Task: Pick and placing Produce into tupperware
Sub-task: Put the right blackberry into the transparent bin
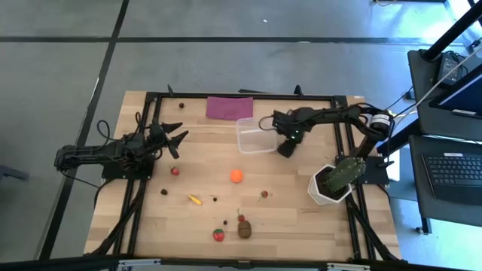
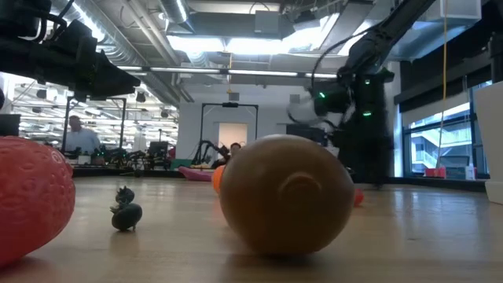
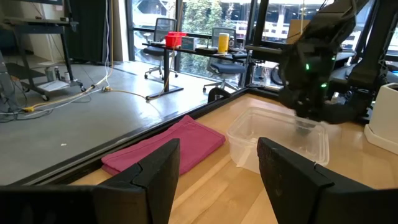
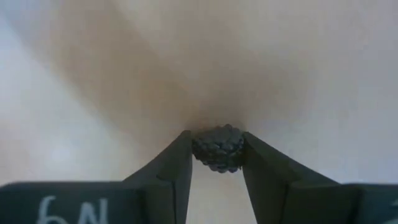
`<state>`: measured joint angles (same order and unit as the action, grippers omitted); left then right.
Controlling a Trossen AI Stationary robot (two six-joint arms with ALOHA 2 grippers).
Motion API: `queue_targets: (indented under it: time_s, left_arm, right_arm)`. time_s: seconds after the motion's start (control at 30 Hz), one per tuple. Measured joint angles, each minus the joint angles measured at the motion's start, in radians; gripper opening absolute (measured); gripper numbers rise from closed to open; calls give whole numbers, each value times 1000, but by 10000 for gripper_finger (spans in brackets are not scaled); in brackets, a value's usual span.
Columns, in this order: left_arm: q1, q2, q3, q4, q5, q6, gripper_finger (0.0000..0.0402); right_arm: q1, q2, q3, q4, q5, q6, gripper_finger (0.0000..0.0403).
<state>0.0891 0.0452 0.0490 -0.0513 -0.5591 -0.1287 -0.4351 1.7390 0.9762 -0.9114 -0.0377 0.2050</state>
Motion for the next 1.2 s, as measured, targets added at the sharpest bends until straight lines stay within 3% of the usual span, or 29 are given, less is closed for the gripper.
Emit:
queue_targets:
  time_s: [0.2, 0.5, 0.67, 0.93, 1.2]
  left_arm:
    - [0, 0, 0, 0, 0, 0, 206]
    - [0, 0, 0, 0, 0, 0, 206]
    - [0, 0, 0, 0, 0, 0, 206]
    - [0, 0, 0, 0, 0, 0, 206]
    - [0, 0, 0, 0, 0, 0, 206]
  right_arm:
    - [-7, -2, 174, -227, -130, -114, 122]
    - [-6, -8, 510, -250, -408, -270, 122]
    - [18, -8, 643, -87, -360, -262, 122]
    - [84, 11, 667, 34, -88, -267, 122]
    - [144, 149, 654, -6, -76, -316, 122]
